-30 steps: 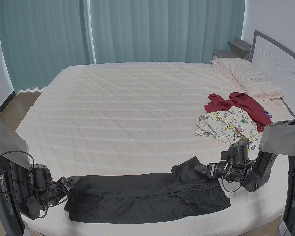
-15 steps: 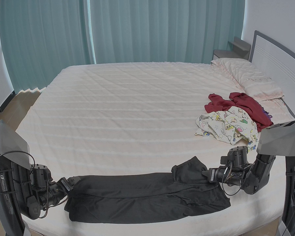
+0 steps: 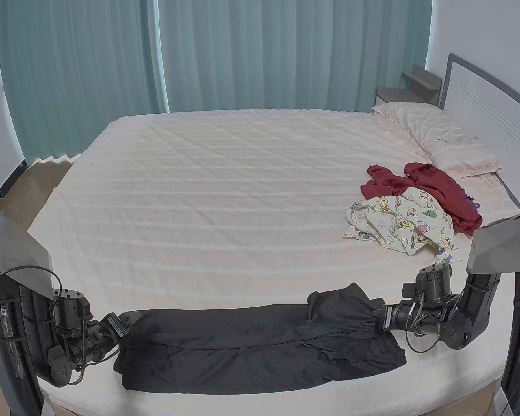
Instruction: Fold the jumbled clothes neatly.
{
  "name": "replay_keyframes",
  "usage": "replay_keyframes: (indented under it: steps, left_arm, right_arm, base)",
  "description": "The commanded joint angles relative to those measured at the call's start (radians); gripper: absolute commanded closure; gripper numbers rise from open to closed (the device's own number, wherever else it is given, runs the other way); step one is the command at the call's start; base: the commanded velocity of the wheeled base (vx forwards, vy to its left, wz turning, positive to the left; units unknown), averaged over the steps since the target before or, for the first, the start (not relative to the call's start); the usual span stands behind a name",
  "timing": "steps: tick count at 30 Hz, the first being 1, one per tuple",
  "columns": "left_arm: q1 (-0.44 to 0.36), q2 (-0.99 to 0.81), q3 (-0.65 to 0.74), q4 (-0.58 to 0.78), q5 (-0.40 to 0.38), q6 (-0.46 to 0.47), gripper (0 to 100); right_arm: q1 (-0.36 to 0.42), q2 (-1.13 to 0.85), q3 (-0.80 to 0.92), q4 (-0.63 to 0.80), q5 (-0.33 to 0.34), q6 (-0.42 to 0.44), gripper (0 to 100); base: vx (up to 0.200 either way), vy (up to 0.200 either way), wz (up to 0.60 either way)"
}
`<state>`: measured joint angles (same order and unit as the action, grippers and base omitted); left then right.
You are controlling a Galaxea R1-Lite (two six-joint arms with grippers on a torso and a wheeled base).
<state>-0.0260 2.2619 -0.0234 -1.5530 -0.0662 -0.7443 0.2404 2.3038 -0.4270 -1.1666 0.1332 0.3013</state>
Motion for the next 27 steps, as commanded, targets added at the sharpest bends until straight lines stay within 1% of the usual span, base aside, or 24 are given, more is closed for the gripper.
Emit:
replay_keyframes:
  steps: [1, 5, 7, 11, 12, 15, 19, 21, 23, 24, 25, 26, 27]
  left_arm:
    - [0.0, 0.004, 0.0, -0.018, 0.0, 0.0, 0]
    - [0.0, 0.004, 0.0, -0.018, 0.0, -0.001, 0]
    - [-0.002, 0.004, 0.0, -0.018, 0.0, -0.001, 0]
    - [-0.002, 0.004, 0.002, -0.018, 0.0, -0.001, 0]
    - [-0.002, 0.004, 0.003, -0.018, 0.0, -0.001, 0]
    - [-0.002, 0.004, 0.005, -0.018, 0.0, -0.001, 0]
    - [-0.006, 0.001, 0.011, -0.018, 0.003, 0.005, 0]
    - [-0.022, 0.001, 0.013, -0.018, 0.014, 0.011, 0]
    - [-0.035, 0.001, 0.011, -0.018, 0.035, 0.011, 0]
    - [-0.04, 0.002, 0.011, -0.018, 0.037, 0.013, 0]
    - [-0.04, 0.002, 0.011, -0.018, 0.037, 0.013, 0]
    - [-0.043, 0.002, 0.013, -0.018, 0.039, 0.016, 0]
    - [-0.043, 0.002, 0.011, -0.018, 0.04, 0.016, 0]
  right_arm:
    - [-0.013, -0.032, 0.06, -0.005, 0.005, -0.013, 100]
    - [-0.015, -0.029, 0.097, -0.028, 0.006, -0.03, 100]
    - [-0.018, -0.018, 0.111, -0.062, 0.005, -0.033, 100]
    - [-0.024, -0.02, 0.125, -0.067, 0.006, -0.033, 100]
    - [-0.026, -0.023, 0.132, -0.068, 0.005, -0.034, 0]
    - [-0.026, -0.029, 0.131, -0.079, 0.003, -0.033, 0]
    - [-0.027, -0.046, 0.126, -0.136, 0.0, -0.031, 0]
    - [-0.02, -0.064, 0.119, -0.162, -0.003, -0.027, 0]
    - [0.014, -0.087, 0.1, -0.154, -0.003, -0.024, 0]
    - [0.04, -0.089, 0.09, -0.153, -0.004, -0.021, 0]
    - [0.048, -0.087, 0.085, -0.153, -0.004, -0.019, 0]
    - [0.085, -0.08, 0.062, -0.15, -0.007, -0.017, 0]
    - [0.105, -0.067, 0.045, -0.148, -0.014, -0.016, 0]
  base:
    - [0.0, 0.0, 0.0]
    - [0.0, 0.0, 0.0]
    - [0.0, 0.0, 0.0]
    - [0.0, 0.0, 0.0]
    - [0.0, 0.0, 0.0]
    - [0.0, 0.0, 0.0]
    - [0.0, 0.0, 0.0]
    - [0.0, 0.0, 0.0]
    - [0.0, 0.0, 0.0]
    - [0.0, 0.0, 0.0]
    - [0.0, 0.0, 0.0]
    - [0.0, 0.0, 0.0]
    - [0.0, 0.0, 0.0]
